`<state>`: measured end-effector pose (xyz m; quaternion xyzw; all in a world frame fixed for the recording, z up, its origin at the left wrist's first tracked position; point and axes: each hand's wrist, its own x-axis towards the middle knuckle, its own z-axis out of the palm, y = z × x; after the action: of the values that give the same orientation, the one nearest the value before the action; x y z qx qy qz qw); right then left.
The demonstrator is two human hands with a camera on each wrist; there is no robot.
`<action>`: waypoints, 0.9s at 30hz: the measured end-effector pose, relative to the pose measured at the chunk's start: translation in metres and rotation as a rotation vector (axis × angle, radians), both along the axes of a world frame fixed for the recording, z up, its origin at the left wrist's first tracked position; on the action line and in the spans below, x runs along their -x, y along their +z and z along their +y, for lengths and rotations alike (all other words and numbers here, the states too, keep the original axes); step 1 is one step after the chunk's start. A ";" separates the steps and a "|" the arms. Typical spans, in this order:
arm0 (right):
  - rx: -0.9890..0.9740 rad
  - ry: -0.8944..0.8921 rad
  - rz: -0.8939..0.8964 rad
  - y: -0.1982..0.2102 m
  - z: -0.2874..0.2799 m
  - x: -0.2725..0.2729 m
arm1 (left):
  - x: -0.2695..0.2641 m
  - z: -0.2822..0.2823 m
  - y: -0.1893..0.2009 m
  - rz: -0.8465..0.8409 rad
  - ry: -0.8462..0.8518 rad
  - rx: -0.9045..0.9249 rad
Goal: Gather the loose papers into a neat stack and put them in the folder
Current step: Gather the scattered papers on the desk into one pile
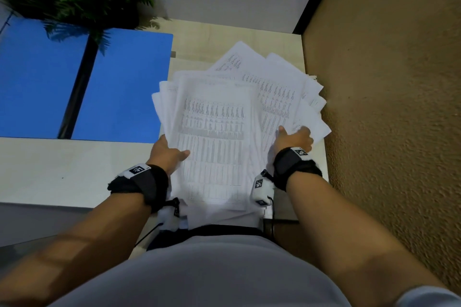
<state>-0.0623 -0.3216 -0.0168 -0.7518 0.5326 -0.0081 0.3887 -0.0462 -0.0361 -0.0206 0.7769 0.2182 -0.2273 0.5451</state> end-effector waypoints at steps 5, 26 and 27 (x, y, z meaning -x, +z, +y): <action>-0.454 -0.022 -0.198 -0.013 -0.001 0.005 | -0.002 0.011 -0.007 0.068 -0.044 0.018; 0.119 -0.053 -0.447 0.034 -0.016 0.045 | -0.004 0.008 -0.020 0.065 -0.207 -0.024; 0.136 -0.043 -0.490 0.046 -0.016 0.043 | -0.004 0.009 -0.022 0.059 -0.205 -0.033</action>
<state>-0.1058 -0.3379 0.0289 -0.7402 0.4367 -0.2342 0.4545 -0.0425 -0.0274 -0.0423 0.7969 0.1572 -0.3012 0.4996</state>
